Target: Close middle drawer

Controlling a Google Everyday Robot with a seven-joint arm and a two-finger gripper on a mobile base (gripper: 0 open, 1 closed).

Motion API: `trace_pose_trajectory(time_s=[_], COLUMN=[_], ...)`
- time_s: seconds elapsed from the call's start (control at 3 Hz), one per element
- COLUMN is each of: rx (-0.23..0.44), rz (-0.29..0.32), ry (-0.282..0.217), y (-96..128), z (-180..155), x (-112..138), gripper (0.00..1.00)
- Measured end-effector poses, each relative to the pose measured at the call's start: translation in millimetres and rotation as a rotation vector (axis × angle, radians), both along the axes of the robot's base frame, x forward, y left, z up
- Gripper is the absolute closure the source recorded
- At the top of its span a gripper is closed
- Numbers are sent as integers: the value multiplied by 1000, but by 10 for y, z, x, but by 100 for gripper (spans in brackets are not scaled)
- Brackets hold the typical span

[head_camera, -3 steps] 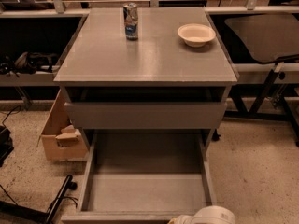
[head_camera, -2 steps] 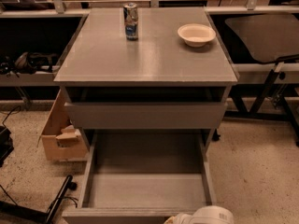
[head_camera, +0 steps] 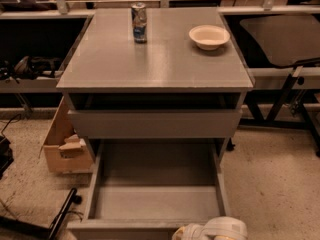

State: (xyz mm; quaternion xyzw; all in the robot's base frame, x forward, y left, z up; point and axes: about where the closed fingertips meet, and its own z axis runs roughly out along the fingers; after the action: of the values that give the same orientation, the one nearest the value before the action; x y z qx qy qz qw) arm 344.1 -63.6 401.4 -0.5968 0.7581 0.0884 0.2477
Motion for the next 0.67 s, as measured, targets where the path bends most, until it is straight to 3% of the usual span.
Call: trace_pose_trajectory(time_s=[0.33,0.67], rx=[0,7], rz=[0,5], ry=[0,-64], y=[0,58], z=[0,32], x=[0,474], gripper=[100,100])
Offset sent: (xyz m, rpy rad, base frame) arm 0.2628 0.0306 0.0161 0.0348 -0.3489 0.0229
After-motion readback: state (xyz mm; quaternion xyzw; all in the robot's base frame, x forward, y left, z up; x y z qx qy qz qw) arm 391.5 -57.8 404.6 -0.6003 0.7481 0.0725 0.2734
